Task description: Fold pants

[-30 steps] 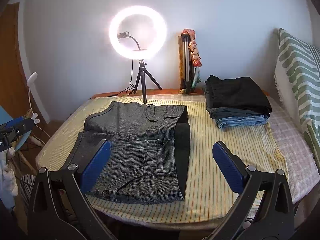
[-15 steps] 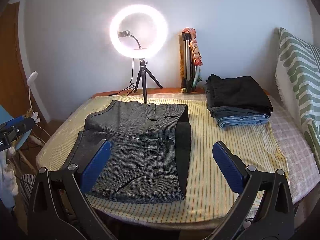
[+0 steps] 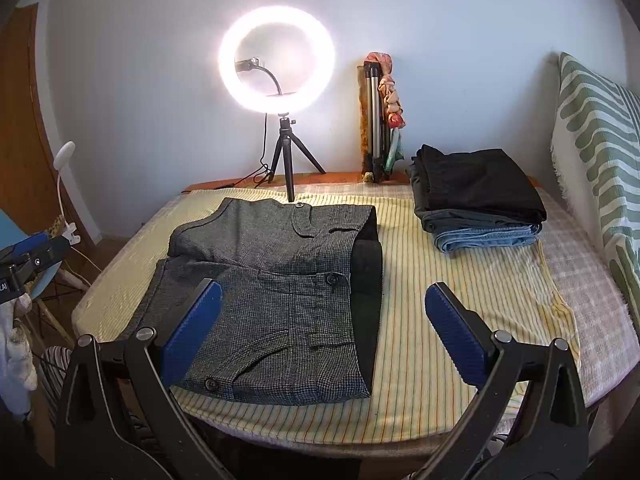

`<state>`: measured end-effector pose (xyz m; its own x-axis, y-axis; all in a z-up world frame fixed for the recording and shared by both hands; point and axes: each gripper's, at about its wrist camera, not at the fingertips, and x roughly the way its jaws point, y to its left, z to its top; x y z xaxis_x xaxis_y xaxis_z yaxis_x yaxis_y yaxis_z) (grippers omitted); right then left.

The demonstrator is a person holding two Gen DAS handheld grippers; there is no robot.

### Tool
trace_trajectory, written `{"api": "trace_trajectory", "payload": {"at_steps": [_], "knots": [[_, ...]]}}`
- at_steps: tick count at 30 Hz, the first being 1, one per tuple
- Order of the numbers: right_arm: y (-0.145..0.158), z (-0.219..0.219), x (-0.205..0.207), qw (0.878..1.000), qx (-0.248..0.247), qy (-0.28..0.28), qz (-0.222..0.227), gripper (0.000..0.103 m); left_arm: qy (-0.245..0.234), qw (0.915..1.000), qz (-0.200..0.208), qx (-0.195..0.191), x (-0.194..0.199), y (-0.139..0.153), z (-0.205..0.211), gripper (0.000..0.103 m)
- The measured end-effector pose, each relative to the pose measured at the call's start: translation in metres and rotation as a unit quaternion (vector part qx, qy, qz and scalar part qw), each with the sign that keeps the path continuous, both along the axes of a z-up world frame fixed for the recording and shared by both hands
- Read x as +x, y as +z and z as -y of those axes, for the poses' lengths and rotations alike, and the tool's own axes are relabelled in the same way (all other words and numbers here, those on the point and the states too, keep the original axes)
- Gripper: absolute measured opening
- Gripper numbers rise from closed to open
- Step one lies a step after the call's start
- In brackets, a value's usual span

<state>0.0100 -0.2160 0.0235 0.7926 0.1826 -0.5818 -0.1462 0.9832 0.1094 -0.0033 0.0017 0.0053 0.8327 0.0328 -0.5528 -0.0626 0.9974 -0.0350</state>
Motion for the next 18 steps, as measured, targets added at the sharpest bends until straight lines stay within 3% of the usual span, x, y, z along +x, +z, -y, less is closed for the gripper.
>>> {"api": "trace_trajectory", "payload": {"at_steps": [12,16,18], "knots": [[-0.003,0.008,0.004,0.999,-0.028,0.027,-0.014,0.103,-0.018,0.9983,-0.037,0.042,0.007,-0.023,-0.03,0.103],[-0.005,0.005,0.009,0.997,-0.038,0.07,-0.022,0.103,-0.053,0.9949,-0.067,0.054,0.008,-0.042,-0.033,0.101],[-0.008,-0.001,0.011,0.993,-0.055,0.097,-0.026,0.103,-0.072,0.9922,-0.087,0.053,0.009,-0.053,-0.034,0.094]]}}
